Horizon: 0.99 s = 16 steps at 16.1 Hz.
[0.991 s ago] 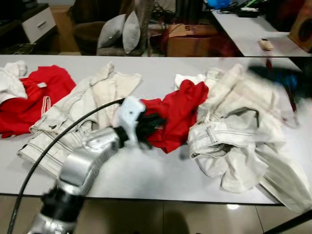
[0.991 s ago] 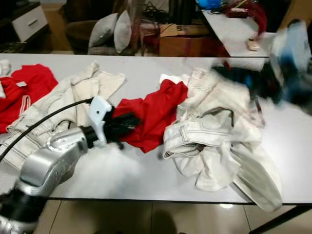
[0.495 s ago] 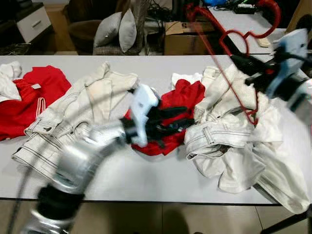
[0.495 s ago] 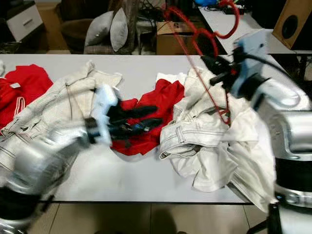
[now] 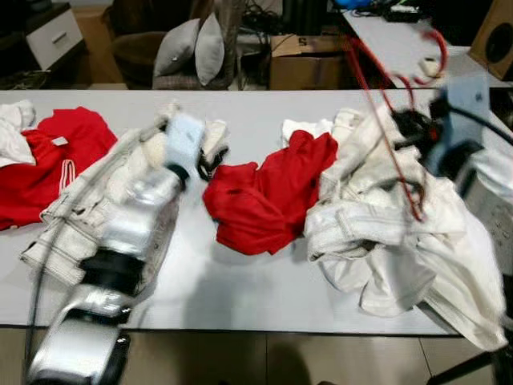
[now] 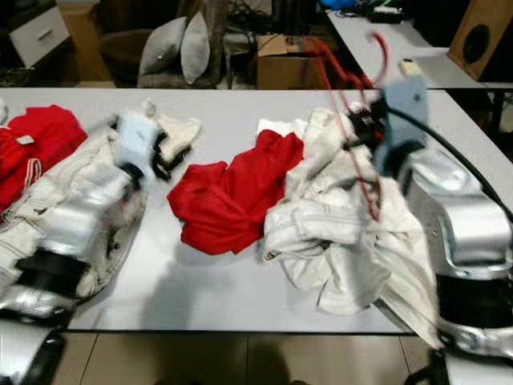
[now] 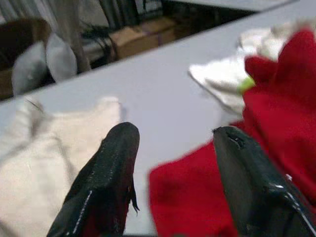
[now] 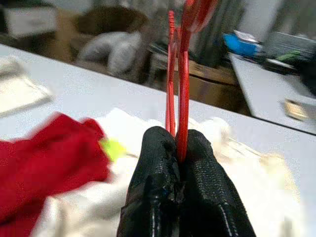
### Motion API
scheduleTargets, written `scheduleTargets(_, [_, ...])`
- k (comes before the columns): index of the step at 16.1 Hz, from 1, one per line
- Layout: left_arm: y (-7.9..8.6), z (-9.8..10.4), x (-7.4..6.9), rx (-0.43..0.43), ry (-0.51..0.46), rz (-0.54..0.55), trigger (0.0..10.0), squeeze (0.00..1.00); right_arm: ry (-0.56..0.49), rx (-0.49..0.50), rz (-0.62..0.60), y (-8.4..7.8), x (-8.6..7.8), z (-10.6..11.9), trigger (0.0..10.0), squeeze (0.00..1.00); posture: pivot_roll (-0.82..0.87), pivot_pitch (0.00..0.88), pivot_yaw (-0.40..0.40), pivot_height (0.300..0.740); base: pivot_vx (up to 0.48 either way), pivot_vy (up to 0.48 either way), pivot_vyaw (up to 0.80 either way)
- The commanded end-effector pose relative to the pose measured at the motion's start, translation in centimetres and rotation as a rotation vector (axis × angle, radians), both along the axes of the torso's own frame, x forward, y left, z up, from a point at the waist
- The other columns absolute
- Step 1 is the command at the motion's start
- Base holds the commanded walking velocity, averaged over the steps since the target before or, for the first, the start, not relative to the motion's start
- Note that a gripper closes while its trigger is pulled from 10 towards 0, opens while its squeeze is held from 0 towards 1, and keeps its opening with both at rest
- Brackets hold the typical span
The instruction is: Hang hanger
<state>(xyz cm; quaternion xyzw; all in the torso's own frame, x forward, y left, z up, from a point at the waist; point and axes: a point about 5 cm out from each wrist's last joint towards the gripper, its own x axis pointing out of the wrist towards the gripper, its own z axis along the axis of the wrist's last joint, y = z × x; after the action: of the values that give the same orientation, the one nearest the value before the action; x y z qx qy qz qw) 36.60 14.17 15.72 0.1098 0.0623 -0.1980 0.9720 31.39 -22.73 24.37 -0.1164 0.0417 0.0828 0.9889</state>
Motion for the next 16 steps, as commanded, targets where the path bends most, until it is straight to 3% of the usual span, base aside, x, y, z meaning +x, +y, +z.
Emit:
scheduleTargets(1, [-1.4,-0.8,0.5,0.024,0.003,-0.043,10.0,0.0,-0.03,-0.009,-0.065,-1.2,-0.5,1.0,10.0,0.0,-0.17,0.0,0.054,0.74,0.0,0.0,0.0])
scheduleTargets(5, [-5.5,-4.3,-0.2,0.075,0.125,-0.159,10.0,0.0,-0.029,-0.067,-0.123,-2.2,-1.1,1.4,10.0,0.0,-0.2,0.0,0.063,0.74,0.0,0.0,0.0])
scheduleTargets(7, [-9.4,-6.4,-1.9,0.01,0.235,-0.309,10.0,0.0,-0.031,-0.07,-0.128,-2.2,-1.3,1.5,10.0,0.0,-0.21,0.0,0.064,0.74,0.0,0.0,0.0])
scheduleTargets(8, [-10.4,-7.2,-2.4,-0.011,0.269,-0.333,10.0,0.0,-0.036,-0.068,-0.123,-2.0,-1.3,1.7,10.0,0.0,-0.21,0.0,0.07,0.74,0.0,0.0,0.0])
scheduleTargets(10, [-11.8,-6.7,-2.5,-0.13,0.259,-0.33,10.0,0.0,-0.043,-0.062,-0.119,-1.9,-1.4,1.9,10.0,0.0,-0.21,0.0,0.07,0.74,0.0,0.0,0.0])
scheduleTargets(13, [-14.1,-2.9,-2.2,-0.468,0.186,-0.412,10.0,0.0,-0.043,-0.056,-0.111,-1.7,-1.4,1.8,10.0,0.0,-0.21,0.0,0.07,0.74,0.0,0.0,0.0])
scheduleTargets(15, [-14.7,-2.0,-2.2,-0.51,0.154,-0.45,10.0,0.0,-0.044,-0.056,-0.106,-1.6,-1.3,1.8,10.0,0.0,-0.21,0.0,0.069,0.74,0.0,0.0,0.0])
scheduleTargets(16, [-14.4,-1.8,-2.2,-0.461,0.119,-0.468,10.0,0.0,-0.047,-0.058,-0.103,-1.5,-1.2,1.9,10.0,0.0,-0.21,0.0,0.066,0.74,0.0,0.0,0.0])
